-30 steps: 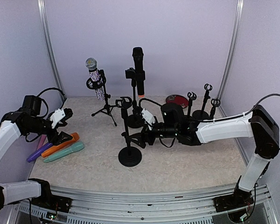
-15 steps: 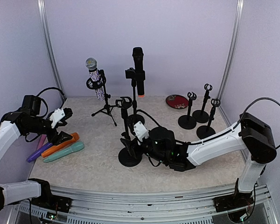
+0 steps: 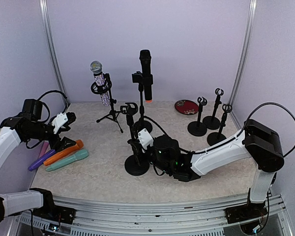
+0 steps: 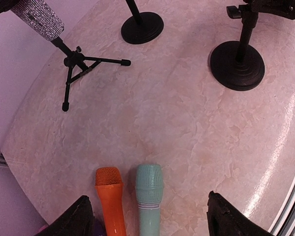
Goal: Remove the microphone from the stand
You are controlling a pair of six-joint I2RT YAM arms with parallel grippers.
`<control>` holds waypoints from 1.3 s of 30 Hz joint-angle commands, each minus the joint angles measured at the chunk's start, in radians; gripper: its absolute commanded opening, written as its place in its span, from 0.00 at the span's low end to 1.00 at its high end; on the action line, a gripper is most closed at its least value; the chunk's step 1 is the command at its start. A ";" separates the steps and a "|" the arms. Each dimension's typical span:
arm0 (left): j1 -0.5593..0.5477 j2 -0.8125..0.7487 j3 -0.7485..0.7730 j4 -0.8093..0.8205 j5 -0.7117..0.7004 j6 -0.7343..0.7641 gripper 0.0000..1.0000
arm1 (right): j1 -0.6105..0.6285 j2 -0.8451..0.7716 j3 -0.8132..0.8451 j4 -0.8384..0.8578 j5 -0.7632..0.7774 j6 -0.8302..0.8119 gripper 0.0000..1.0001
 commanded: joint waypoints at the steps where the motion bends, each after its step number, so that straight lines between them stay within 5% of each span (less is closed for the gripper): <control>1: -0.006 -0.003 0.042 0.002 -0.006 0.005 0.77 | -0.015 -0.012 -0.018 0.042 -0.134 -0.068 0.00; 10: -0.005 -0.007 0.045 -0.012 -0.004 0.014 0.77 | -0.218 -0.107 -0.004 -0.118 -0.847 -0.155 0.00; 14: -0.007 -0.008 0.048 -0.019 -0.004 0.018 0.77 | -0.291 -0.083 0.125 -0.330 -1.119 -0.277 0.00; 18: -0.007 -0.005 0.051 -0.027 -0.001 0.018 0.77 | -0.312 -0.026 0.266 -0.559 -1.242 -0.405 0.01; 19: -0.007 -0.005 0.053 -0.028 0.000 0.018 0.77 | -0.318 -0.014 0.284 -0.588 -1.250 -0.422 0.12; 22: -0.007 -0.001 0.055 -0.030 0.002 0.020 0.77 | -0.328 0.005 0.299 -0.625 -1.208 -0.437 0.44; 29: -0.010 0.005 0.064 -0.031 0.012 0.019 0.77 | -0.348 -0.074 0.123 -0.419 -0.974 -0.306 0.74; 31: -0.010 0.004 0.064 -0.031 0.014 0.016 0.77 | -0.344 -0.108 0.083 -0.392 -0.868 -0.246 0.90; 39: -0.012 -0.008 0.046 -0.024 0.017 0.021 0.77 | -0.174 -0.271 -0.099 -0.271 -0.304 0.002 0.91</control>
